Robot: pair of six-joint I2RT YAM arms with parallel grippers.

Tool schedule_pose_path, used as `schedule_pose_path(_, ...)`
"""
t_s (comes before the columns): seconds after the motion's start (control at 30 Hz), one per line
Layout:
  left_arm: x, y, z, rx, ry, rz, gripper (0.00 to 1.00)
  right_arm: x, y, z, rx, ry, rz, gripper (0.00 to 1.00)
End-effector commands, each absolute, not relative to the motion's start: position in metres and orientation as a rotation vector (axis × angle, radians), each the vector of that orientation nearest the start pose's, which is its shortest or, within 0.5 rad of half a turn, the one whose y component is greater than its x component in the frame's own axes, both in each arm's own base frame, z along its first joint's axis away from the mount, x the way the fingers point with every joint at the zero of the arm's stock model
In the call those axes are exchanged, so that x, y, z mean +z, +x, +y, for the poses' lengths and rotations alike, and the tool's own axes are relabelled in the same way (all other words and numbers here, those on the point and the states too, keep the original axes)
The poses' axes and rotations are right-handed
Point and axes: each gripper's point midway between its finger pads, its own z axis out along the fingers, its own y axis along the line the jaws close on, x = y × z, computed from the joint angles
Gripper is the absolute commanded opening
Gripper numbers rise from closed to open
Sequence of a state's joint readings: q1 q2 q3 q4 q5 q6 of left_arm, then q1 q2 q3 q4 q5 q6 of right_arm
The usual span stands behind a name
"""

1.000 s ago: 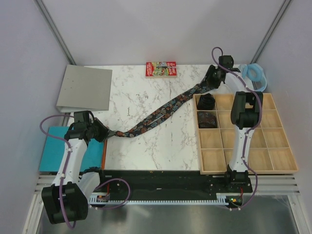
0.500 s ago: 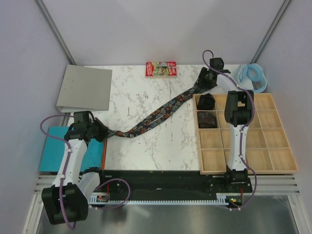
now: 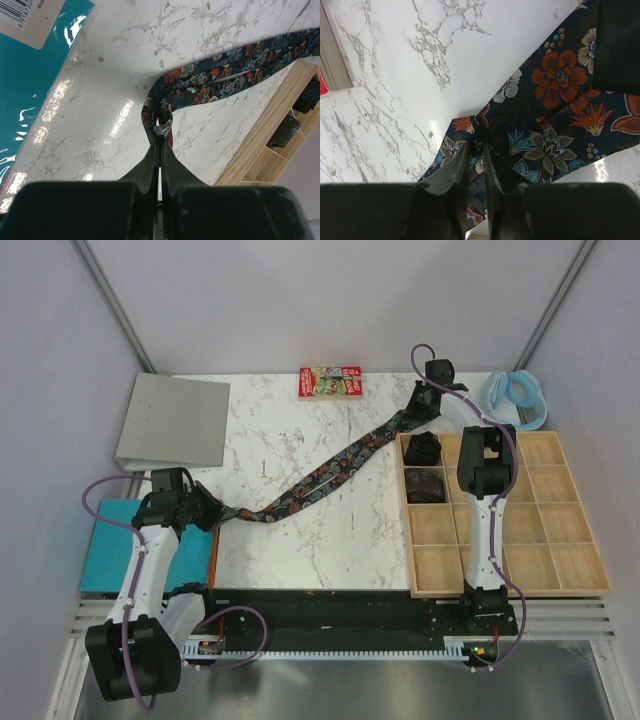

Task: Roll the ties
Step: Flatten out the tie at the center of the board.

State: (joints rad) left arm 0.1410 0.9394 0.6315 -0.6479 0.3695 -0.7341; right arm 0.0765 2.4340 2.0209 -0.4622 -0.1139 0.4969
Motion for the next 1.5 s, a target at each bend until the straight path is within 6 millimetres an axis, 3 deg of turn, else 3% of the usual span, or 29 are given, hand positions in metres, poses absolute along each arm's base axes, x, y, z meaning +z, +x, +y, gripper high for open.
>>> schedule_pose_path(0.0, 0.112, 0.236, -0.058, -0.717, -0.872, 2.376, 0.02, 0.014, 0.592, 0.089, 0.375, 0.474, 2.447, 0.2)
schedule_pose_path(0.23, 0.112, 0.236, -0.059, -0.719, -0.871, 2.375, 0.02, 0.019, 0.596, 0.091, 0.397, 0.482, 2.431, 0.0)
schedule_pose_path(0.53, 0.112, 0.237, -0.058, -0.72, -0.872, 2.373, 0.02, 0.07, 0.604, 0.09, 0.418, 0.509, 2.337, 0.0)
schedule_pose_path(0.97, 0.116, 0.232, -0.063, -0.755, -0.883, 2.368, 0.02, 0.127, 0.621, 0.051, 0.392, 0.606, 2.189, 0.0)
schedule_pose_path(1.27, 0.116, 0.23, -0.062, -0.741, -0.892, 2.373, 0.02, 0.11, 0.628, 0.039, 0.417, 0.669, 2.182, 0.0)
schedule_pose_path(1.3, 0.116, 0.23, -0.062, -0.741, -0.892, 2.373, 0.02, 0.101, 0.63, 0.02, 0.404, 0.709, 2.18, 0.0)
schedule_pose_path(1.47, 0.114, 0.23, -0.06, -0.728, -0.909, 2.372, 0.02, 0.092, 0.64, 0.021, 0.448, 0.715, 2.177, 0.0)
